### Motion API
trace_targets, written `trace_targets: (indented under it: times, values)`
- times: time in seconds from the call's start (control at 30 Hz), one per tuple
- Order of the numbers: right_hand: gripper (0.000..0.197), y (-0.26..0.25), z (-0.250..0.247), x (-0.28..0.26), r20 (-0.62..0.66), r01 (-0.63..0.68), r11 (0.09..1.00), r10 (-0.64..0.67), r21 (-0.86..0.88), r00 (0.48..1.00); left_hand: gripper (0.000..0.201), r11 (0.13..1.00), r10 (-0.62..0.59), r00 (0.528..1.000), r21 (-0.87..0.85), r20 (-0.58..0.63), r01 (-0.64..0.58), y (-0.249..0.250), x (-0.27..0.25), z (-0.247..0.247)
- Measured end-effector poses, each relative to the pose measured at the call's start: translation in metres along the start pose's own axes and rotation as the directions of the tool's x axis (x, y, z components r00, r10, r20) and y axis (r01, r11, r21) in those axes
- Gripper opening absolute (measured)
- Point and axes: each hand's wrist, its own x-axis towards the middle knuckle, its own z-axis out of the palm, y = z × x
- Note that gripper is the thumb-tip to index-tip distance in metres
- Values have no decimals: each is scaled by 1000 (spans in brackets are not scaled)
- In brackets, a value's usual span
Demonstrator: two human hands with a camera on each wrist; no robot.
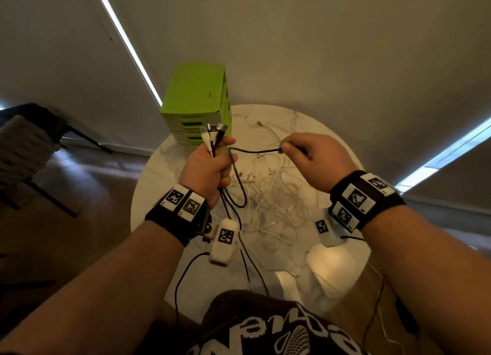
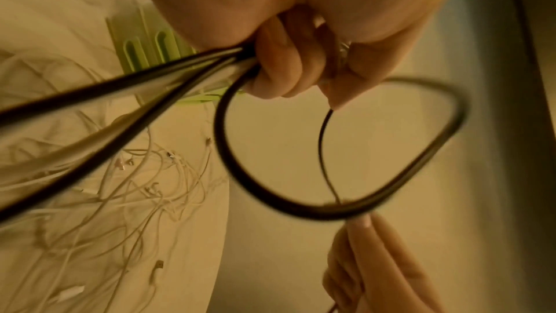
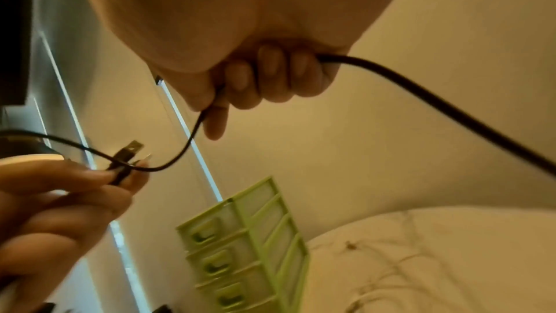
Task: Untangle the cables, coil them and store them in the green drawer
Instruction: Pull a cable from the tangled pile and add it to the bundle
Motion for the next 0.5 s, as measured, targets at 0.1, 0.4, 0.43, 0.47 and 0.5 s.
trace_targets:
  times: [0.1, 0.4, 0.43, 0.47, 0.5]
  values:
    - [24, 33, -8, -9, -72, -148, 964, 135, -221, 988, 28, 994, -50, 998, -104, -48, 45, -3, 3, 2]
    - [31, 120, 69, -95, 571, -339, 757, 648, -559, 504, 29, 964, -90, 996, -253, -18, 83, -8, 9, 28]
    - [31, 120, 74, -98, 595, -301, 766, 635, -568, 493, 29, 964, -90, 996, -250, 2, 88, -9, 9, 31]
    - [32, 118, 75, -98, 591, -285, 784, 608, -552, 530, 29, 965, -103, 995, -242, 19, 104, -10, 8, 34]
    - [33, 115, 72, -94, 562, -311, 815, 567, -489, 602, 28, 965, -126, 991, -227, 35, 130, -10, 7, 36]
